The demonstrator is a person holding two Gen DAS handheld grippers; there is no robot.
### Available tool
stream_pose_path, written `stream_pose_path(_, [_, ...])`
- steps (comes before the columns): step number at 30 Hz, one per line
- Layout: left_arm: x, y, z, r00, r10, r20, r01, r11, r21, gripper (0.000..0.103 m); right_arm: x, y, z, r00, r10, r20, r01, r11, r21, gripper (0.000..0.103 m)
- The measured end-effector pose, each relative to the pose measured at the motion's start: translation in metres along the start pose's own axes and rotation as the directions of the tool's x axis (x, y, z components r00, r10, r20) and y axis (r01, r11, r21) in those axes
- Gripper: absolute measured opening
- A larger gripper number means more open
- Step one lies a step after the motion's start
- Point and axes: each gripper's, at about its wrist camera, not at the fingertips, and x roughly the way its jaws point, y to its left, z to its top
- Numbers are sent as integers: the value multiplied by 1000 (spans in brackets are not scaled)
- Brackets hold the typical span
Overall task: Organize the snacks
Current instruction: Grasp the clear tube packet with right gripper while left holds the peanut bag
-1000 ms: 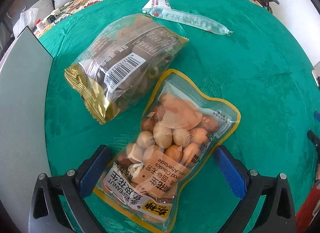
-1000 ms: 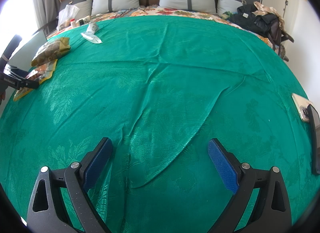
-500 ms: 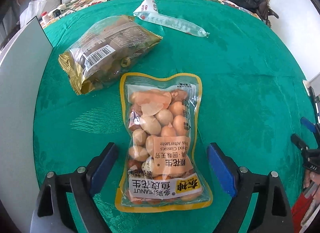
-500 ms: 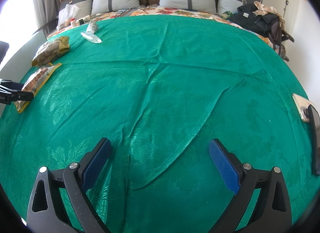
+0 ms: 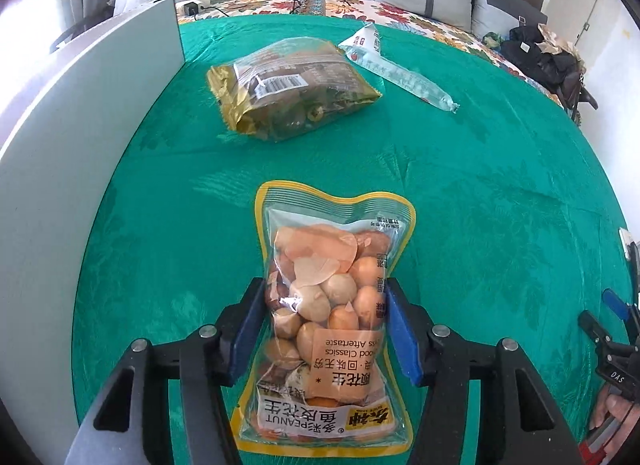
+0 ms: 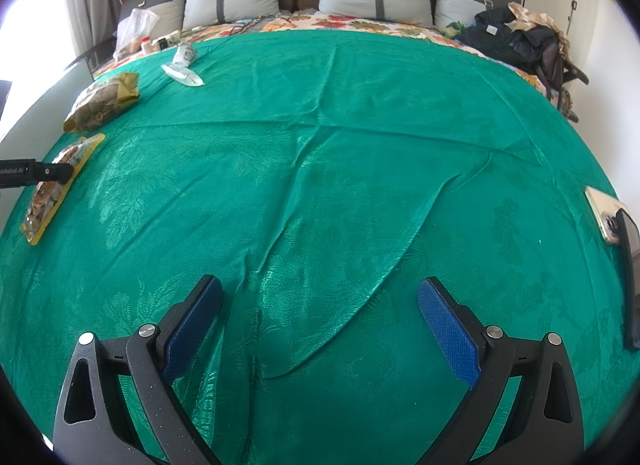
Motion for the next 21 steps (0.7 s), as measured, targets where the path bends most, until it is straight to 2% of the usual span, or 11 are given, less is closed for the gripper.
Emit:
stream_pose_path(2, [-8,4,-15,999,33,11,-33,999,-22,59,0,0,0,1000,0,0,0,1000,0,100])
stream_pose_path(4, [-8,8,-19,998,60,15,-60,997,-43,67,0,0,0,1000,0,0,0,1000,0,100])
stream_pose_path(7, [0,14,-13,998,62,32,-61,997,-44,79,0,0,0,1000,0,0,0,1000,0,100])
stream_pose_path(10, [13,11,-8,993,102,55,-105,993,46,98,0,0,0,1000,0,0,0,1000,0,100])
stream_pose_path(11, [15,11,-7,992,96,79,-102,992,71,103,0,0,0,1000,0,0,0,1000,0,100])
stream_pose_path(13, [16,17,-6,991,65,115,-75,994,82,103,0,0,0,1000,0,0,0,1000,0,100])
stream_pose_path(21, [15,19,-8,988,69,137,-81,994,79,103,0,0,0,1000,1,0,-1,1000,0,100])
